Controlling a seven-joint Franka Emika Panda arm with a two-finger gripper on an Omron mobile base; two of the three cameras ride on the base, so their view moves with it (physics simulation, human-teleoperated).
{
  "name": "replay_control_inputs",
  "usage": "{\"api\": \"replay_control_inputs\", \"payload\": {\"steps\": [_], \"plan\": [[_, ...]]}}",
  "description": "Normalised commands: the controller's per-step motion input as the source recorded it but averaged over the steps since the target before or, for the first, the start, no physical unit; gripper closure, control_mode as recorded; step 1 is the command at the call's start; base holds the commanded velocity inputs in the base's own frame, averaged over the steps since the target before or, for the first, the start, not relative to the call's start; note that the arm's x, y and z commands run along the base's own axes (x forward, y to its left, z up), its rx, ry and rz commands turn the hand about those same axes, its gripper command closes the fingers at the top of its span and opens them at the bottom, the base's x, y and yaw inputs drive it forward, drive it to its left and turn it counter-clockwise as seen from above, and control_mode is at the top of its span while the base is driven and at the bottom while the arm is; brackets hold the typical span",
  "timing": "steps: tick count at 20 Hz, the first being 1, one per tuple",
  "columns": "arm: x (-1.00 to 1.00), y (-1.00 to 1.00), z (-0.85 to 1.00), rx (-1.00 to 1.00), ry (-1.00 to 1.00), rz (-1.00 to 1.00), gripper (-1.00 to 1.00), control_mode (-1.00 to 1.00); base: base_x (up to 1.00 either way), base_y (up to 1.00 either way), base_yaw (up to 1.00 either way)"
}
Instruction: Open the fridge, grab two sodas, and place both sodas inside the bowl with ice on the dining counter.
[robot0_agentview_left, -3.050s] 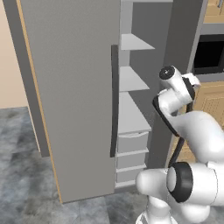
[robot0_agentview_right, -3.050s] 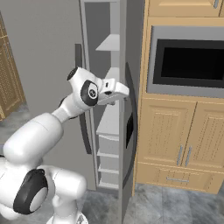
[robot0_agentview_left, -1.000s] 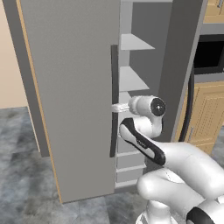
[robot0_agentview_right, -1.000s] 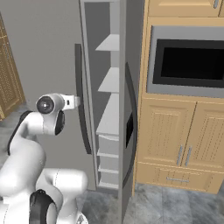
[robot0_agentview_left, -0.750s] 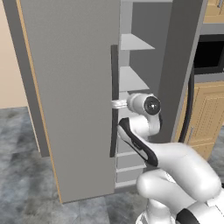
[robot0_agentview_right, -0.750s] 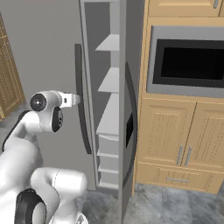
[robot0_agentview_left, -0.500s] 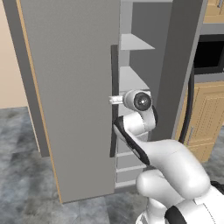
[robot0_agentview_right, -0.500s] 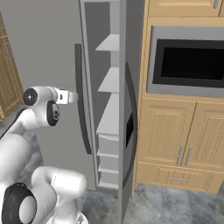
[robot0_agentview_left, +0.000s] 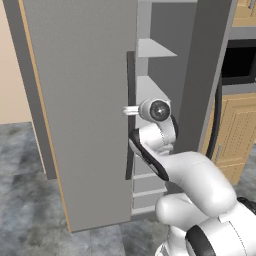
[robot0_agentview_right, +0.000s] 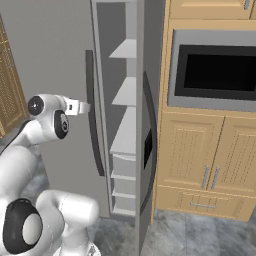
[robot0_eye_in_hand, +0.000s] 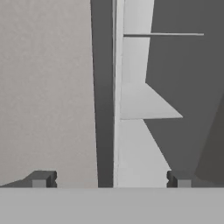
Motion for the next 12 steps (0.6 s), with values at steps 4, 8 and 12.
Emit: {"api": "replay_control_inputs", "payload": {"steps": [4, 8, 12], "plan": [[0.05, -0.04, 0.0, 0.0, 0.0, 0.0, -1.0, -1.0, 0.0, 0.0, 0.0], [0.13, 0.0, 0.0, 0.0, 0.0, 0.0, -1.0, -1.0, 0.0, 0.0, 0.0], [0.26, 0.01, 0.0, 0.0, 0.0, 0.0, -1.0, -1.0, 0.0, 0.0, 0.0]]}}
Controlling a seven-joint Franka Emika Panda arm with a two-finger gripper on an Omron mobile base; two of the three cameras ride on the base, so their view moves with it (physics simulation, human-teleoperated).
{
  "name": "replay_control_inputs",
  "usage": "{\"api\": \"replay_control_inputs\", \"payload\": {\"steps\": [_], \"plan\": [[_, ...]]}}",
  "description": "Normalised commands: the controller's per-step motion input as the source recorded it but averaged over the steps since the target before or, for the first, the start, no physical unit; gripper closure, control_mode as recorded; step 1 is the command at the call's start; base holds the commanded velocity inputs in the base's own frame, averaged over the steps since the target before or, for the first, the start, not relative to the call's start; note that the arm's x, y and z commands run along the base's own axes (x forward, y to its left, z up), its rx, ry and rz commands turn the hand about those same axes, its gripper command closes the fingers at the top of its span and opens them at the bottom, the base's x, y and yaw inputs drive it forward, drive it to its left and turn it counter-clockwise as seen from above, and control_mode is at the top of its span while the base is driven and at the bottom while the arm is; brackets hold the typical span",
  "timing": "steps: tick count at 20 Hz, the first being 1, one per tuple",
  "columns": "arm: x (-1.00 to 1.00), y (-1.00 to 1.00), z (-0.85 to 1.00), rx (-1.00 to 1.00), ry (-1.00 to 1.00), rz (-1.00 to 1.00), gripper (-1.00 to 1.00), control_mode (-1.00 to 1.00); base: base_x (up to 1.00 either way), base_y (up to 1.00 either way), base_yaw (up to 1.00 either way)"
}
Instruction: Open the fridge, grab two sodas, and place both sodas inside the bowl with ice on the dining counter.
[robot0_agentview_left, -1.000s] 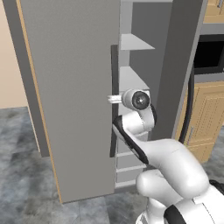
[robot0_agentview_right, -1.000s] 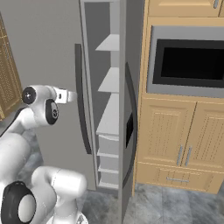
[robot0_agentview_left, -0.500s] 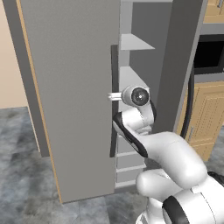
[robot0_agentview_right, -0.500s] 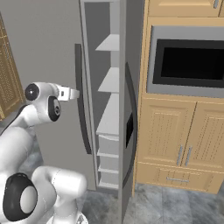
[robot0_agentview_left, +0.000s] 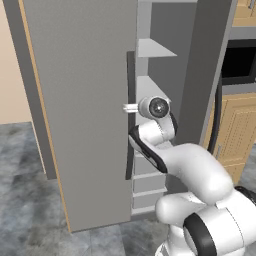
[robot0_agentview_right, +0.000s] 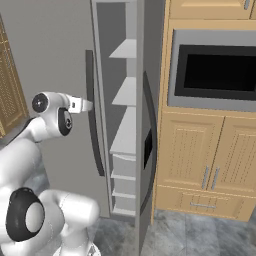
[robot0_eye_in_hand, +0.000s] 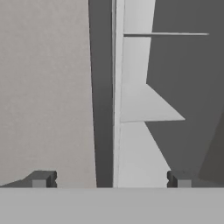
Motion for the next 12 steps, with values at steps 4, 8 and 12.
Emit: {"api": "replay_control_inputs", "payload": {"steps": [4, 8, 12], "plan": [[0.48, 0.01, 0.0, 0.0, 0.0, 0.0, -1.0, -1.0, 0.0, 0.0, 0.0], [0.52, 0.04, 0.0, 0.0, 0.0, 0.0, -1.0, -1.0, 0.0, 0.0, 0.0], [0.52, 0.03, 0.0, 0.0, 0.0, 0.0, -1.0, -1.0, 0.0, 0.0, 0.0]]}}
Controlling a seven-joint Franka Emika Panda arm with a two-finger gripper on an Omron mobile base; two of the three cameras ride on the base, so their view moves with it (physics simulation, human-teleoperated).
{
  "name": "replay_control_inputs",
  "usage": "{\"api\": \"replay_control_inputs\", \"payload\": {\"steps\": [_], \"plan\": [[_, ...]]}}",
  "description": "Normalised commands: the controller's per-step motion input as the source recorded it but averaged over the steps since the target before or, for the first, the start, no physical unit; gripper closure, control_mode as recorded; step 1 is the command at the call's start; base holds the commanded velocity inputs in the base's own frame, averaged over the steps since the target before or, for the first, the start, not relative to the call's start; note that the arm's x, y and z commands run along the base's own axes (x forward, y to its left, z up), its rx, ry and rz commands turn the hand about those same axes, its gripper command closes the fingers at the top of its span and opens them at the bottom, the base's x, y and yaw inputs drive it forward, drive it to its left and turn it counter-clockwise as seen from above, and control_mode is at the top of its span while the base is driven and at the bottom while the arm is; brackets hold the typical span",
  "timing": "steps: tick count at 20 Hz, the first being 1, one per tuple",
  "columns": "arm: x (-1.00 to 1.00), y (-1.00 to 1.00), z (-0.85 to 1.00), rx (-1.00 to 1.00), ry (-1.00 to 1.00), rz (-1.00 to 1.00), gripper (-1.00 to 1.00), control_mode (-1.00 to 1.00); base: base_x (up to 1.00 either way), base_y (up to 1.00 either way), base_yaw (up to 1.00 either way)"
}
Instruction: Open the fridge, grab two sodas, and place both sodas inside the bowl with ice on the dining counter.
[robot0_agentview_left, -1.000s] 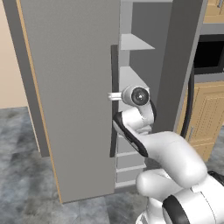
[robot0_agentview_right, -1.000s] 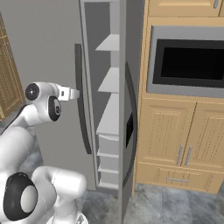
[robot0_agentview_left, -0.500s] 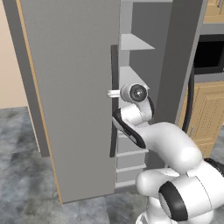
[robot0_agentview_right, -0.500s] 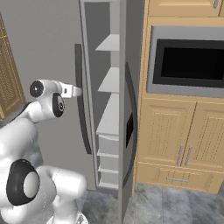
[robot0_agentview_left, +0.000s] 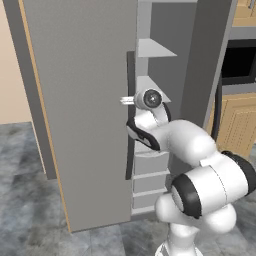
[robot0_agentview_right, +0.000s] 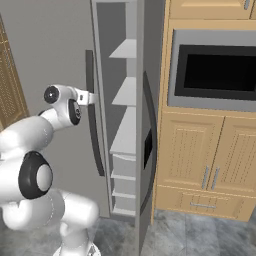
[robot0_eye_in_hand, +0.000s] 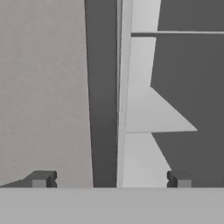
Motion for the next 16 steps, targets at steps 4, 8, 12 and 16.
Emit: {"api": "replay_control_inputs", "payload": {"steps": [4, 8, 12, 16], "plan": [[0.45, 0.09, 0.0, 0.0, 0.0, 0.0, -1.0, -1.0, 0.0, 0.0, 0.0], [0.47, 0.13, 0.0, 0.0, 0.0, 0.0, -1.0, -1.0, 0.0, 0.0, 0.0], [0.5, 0.04, 0.0, 0.0, 0.0, 0.0, -1.0, -1.0, 0.0, 0.0, 0.0], [0.45, 0.0, 0.0, 0.0, 0.0, 0.01, -1.0, -1.0, 0.0, 0.0, 0.0]]}}
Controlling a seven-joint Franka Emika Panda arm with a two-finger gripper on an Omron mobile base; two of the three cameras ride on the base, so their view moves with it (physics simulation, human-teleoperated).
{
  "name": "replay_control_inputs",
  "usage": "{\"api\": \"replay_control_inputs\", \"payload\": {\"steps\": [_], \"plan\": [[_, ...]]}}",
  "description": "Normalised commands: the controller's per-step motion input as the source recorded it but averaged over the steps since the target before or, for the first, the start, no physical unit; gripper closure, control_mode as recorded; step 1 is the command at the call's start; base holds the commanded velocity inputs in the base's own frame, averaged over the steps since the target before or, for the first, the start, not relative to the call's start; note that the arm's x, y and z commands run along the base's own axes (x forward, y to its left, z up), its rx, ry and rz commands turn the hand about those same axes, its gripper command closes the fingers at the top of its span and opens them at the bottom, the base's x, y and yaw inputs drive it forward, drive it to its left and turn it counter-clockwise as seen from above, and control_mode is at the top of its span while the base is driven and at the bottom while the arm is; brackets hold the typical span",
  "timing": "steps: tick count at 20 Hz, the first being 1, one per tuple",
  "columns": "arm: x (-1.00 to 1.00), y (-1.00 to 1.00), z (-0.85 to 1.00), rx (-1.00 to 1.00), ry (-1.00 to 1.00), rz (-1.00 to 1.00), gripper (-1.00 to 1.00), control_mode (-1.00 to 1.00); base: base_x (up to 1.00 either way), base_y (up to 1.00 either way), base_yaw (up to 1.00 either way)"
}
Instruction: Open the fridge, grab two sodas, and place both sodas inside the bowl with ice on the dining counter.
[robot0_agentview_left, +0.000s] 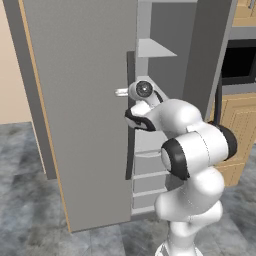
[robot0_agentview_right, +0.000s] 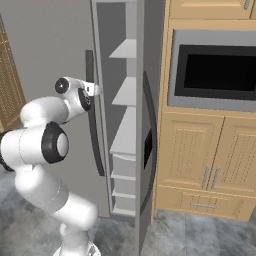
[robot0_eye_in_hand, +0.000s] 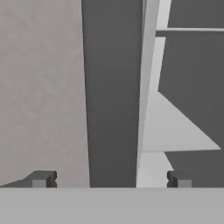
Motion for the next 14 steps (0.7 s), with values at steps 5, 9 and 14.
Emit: {"api": "replay_control_inputs", "payload": {"steps": [5, 9, 14], "plan": [[0.45, 0.0, 0.0, 0.0, 0.0, 0.01, 1.0, -1.0, 0.0, 0.0, 0.0], [0.33, 0.0, 0.0, 0.0, 0.0, 0.03, 1.0, -1.0, 0.0, 0.0, 0.0], [0.13, 0.0, -0.01, 0.0, 0.0, 0.05, 1.0, -1.0, 0.0, 0.0, 0.0]]}}
